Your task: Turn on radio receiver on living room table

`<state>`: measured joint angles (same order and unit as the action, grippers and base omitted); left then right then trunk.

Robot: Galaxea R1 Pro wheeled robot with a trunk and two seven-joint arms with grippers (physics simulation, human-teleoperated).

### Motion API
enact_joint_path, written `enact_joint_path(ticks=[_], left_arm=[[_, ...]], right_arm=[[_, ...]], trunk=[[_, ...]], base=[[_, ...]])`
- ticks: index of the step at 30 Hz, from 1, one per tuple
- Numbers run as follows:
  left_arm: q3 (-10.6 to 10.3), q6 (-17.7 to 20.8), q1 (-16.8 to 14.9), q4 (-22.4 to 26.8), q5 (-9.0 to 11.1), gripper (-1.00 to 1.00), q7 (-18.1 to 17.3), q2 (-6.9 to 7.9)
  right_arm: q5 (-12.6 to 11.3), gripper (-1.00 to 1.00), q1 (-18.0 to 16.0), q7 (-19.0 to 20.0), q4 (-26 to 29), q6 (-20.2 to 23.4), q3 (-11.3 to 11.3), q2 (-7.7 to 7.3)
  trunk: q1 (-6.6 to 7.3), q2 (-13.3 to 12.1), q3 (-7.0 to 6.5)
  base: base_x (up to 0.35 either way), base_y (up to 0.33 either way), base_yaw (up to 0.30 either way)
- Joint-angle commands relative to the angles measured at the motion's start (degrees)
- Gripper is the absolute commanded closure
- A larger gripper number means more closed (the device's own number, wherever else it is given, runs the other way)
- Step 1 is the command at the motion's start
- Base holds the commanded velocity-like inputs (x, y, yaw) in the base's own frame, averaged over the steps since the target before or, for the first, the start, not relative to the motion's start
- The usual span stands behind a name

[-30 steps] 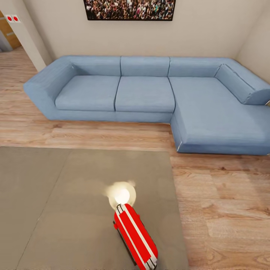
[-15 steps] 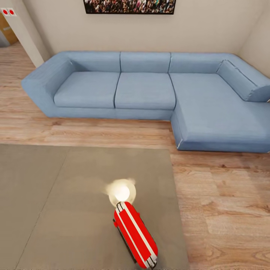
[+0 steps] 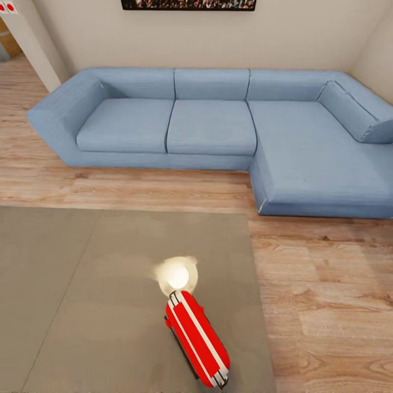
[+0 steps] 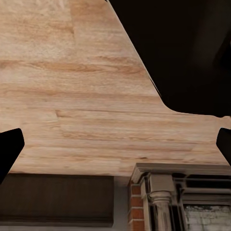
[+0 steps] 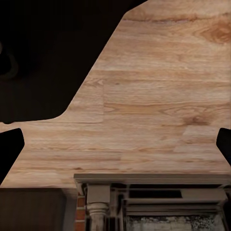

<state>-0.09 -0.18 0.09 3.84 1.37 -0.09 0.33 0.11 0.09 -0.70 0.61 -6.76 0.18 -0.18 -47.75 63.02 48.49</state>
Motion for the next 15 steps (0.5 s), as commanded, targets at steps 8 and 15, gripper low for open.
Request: enact_joint_path(ticks=[8,15], left_arm=[[0.2,0.0,0.0,-0.05,-0.03,-1.0,0.0,-0.07],[0.24,0.0,0.0,-0.03,-0.11,-1.0,-0.04,-0.11]], right_arm=[[0.13,-1.0,0.0,0.0,0.0,-0.01,0.06,-0.08],[0.26,-1.0,0.0,0.0,0.0,-0.12,0.01,-0.04]], trunk=[[0.0,0.0,0.38],[0.0,0.0,0.41]], base=[[0.0,0.0,0.0],[0.0,0.0,0.0]])
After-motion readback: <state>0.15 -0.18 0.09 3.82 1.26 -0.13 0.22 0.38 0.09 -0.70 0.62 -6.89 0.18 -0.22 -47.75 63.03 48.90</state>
